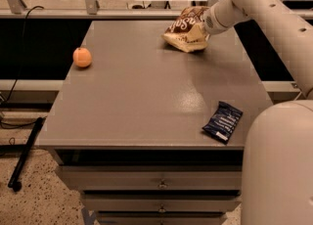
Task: Move brown chip bag near rxbar blueberry
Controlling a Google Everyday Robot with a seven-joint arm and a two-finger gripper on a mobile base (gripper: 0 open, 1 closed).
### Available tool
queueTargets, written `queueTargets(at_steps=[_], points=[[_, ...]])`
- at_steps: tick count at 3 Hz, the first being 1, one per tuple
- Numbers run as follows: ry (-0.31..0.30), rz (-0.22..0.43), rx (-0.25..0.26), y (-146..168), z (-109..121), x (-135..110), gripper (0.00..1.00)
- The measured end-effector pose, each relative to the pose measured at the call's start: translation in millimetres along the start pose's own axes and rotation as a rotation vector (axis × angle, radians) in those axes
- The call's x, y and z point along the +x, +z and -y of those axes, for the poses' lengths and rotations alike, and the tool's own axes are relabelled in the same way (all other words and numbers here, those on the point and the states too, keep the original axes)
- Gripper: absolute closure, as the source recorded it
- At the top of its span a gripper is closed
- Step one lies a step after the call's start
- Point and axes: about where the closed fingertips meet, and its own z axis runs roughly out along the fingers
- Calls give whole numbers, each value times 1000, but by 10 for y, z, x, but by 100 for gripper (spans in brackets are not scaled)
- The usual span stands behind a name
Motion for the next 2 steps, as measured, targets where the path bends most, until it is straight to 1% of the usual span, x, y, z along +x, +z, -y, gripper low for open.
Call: queueTargets(at_steps=[1,2], points=[[-53,2,6,-81,-53,-115,88],[-104,9,10,-165,-124,-214,100]])
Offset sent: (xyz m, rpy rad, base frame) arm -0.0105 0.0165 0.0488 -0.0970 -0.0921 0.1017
